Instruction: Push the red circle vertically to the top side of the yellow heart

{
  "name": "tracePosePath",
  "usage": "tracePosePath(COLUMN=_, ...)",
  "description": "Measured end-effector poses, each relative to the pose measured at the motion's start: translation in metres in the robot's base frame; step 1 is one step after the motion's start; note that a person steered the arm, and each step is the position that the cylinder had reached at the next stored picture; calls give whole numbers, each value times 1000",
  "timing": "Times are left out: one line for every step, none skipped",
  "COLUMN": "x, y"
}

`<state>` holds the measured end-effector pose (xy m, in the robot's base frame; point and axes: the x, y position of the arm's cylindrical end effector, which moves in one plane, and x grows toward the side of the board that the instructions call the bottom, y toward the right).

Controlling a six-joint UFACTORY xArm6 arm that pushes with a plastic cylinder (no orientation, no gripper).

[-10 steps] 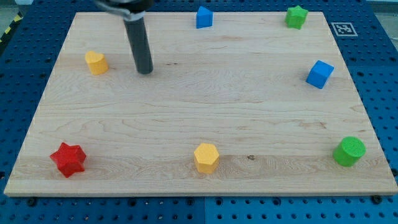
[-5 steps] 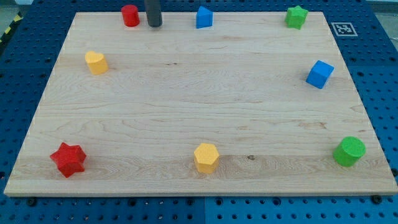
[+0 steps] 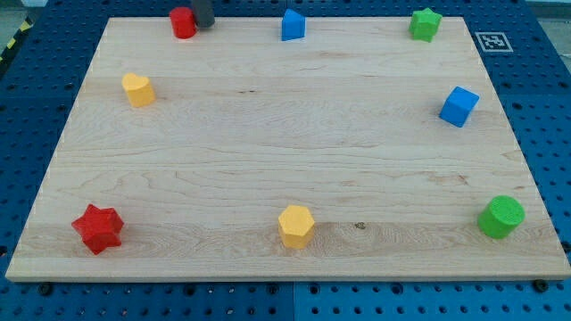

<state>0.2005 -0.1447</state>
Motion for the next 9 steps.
tracePosePath(x=0, y=-9)
tracePosePath(x=0, y=-14)
tracePosePath(x=0, y=-15)
tracePosePath(x=0, y=-20)
tracePosePath(x=0, y=-27)
tracePosePath(x=0, y=-30)
tracePosePath(x=0, y=-31)
tracePosePath(x=0, y=-33)
tracePosePath(x=0, y=-38)
